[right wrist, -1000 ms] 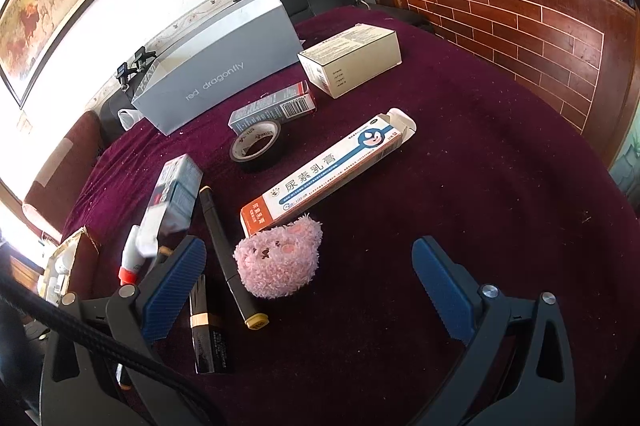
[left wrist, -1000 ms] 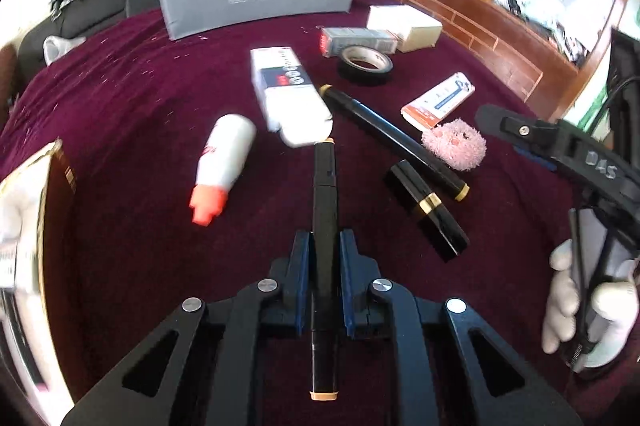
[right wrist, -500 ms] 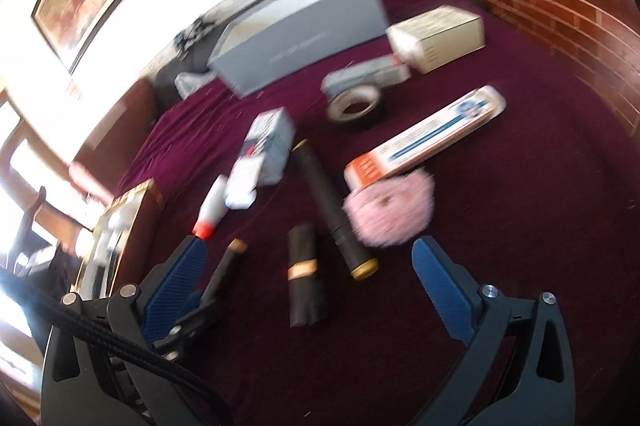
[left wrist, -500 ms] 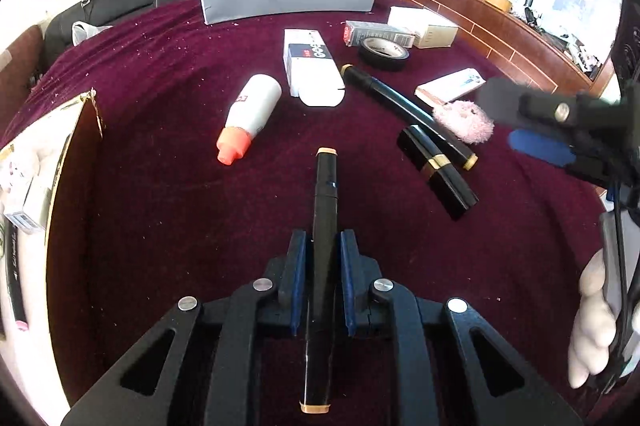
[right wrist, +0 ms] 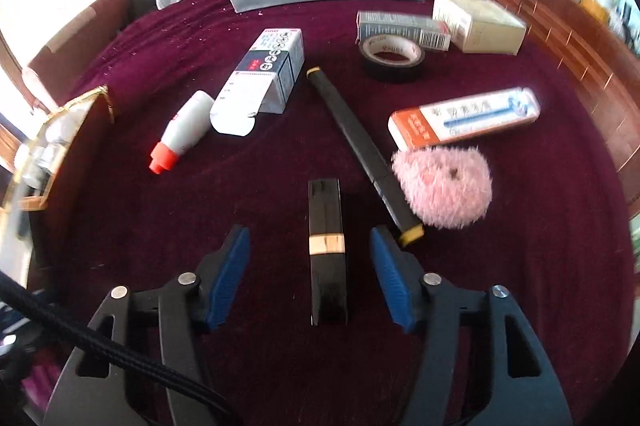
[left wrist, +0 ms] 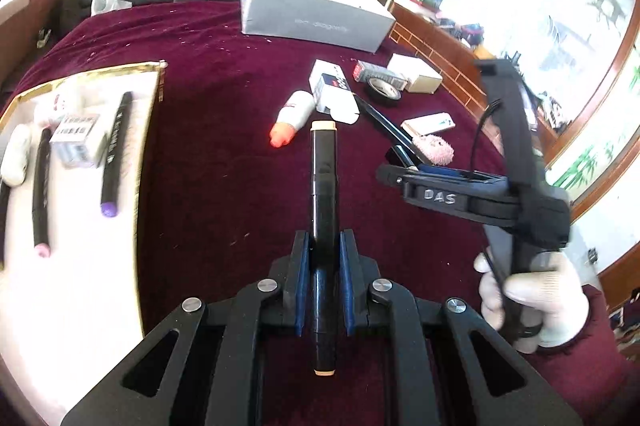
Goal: Organize objects
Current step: 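Grasp the black gold-banded lipstick tube with the right gripper, then carry the marker and lipstick tube to the tray and open both grippers, then return both grippers to the pile and grasp the white glue bottle with the left gripper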
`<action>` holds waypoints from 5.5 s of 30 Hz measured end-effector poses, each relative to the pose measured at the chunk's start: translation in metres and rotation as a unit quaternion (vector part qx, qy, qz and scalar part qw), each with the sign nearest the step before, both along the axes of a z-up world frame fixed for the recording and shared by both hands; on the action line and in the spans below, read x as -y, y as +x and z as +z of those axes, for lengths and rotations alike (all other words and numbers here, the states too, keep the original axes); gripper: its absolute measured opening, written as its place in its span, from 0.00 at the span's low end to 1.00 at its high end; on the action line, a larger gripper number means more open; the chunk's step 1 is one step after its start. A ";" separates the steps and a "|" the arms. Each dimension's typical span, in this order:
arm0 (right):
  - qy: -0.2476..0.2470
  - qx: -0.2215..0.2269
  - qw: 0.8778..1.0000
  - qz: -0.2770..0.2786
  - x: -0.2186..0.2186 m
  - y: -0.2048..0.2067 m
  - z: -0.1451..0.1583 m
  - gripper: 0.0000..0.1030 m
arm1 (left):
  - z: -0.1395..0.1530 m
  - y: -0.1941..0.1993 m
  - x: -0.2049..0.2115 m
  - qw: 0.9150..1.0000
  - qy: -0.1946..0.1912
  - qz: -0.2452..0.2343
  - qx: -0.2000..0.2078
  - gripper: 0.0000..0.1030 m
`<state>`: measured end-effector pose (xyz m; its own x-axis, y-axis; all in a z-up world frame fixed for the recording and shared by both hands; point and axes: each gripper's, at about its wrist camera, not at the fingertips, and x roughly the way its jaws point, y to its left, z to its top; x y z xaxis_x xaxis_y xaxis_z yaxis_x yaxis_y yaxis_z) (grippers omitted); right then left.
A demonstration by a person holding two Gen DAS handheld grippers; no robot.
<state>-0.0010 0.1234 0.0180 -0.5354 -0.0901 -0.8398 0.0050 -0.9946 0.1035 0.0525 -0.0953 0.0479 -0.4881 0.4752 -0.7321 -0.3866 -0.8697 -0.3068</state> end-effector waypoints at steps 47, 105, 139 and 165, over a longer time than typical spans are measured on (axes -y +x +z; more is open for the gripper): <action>-0.129 0.010 0.971 0.202 0.232 0.026 0.053 0.15 | 0.017 0.016 0.225 0.983 0.008 0.179 -0.039 0.11; 0.054 -0.120 0.981 0.142 0.187 0.035 0.087 0.75 | 0.040 0.007 0.157 0.985 -0.053 0.164 0.005 0.58; 0.033 -0.121 0.992 -0.034 -0.027 -0.030 0.050 0.76 | 0.017 -0.066 -0.052 0.992 -0.110 0.041 0.050 0.58; -0.015 -0.116 0.989 -0.095 -0.071 -0.029 0.041 0.77 | -0.032 -0.140 -0.104 0.981 -0.189 0.034 -0.018 0.25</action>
